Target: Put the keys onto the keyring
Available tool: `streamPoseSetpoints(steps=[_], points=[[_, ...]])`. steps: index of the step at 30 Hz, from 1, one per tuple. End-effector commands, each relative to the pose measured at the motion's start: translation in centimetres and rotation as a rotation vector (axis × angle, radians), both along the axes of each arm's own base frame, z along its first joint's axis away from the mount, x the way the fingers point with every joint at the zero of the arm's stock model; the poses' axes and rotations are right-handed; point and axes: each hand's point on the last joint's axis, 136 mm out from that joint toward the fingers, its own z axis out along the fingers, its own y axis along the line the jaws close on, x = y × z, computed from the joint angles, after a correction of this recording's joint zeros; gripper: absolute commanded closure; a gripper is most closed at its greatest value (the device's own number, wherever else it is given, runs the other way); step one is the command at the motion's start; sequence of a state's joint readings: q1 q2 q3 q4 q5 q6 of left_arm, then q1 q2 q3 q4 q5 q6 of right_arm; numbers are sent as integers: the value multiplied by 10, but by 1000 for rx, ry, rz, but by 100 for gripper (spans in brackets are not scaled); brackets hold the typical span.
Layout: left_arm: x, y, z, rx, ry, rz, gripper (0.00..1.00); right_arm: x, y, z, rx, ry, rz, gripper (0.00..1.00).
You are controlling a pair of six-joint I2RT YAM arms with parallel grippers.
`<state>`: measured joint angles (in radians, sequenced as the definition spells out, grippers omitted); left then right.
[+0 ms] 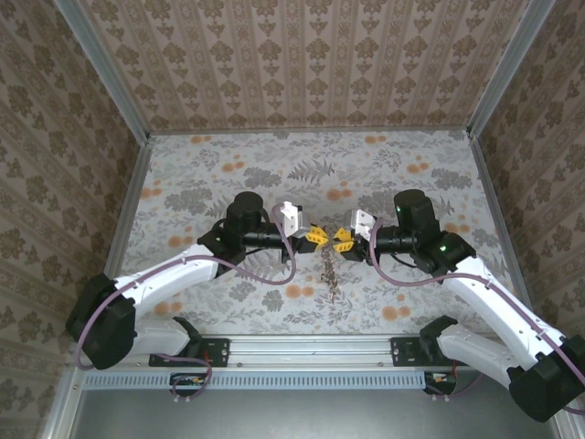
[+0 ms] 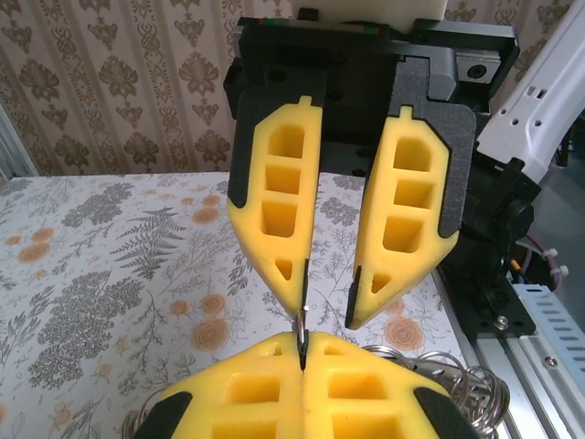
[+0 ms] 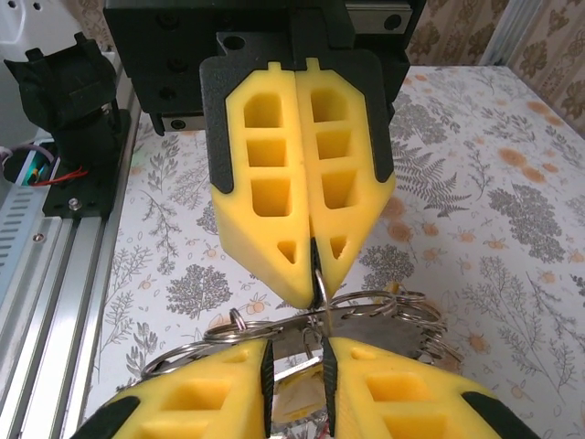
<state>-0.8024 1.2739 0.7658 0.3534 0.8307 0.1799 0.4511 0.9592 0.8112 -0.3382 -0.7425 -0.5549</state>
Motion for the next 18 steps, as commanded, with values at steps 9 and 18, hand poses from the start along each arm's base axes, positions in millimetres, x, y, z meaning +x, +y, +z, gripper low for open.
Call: streamPoseSetpoints(steps=[9, 18], points=[[-13, -2, 27, -99, -65, -60, 100, -2, 8, 4, 53, 41, 50, 90], [-14, -5, 25, -104, -69, -66, 100, -1, 12, -2, 66, 80, 63, 79]])
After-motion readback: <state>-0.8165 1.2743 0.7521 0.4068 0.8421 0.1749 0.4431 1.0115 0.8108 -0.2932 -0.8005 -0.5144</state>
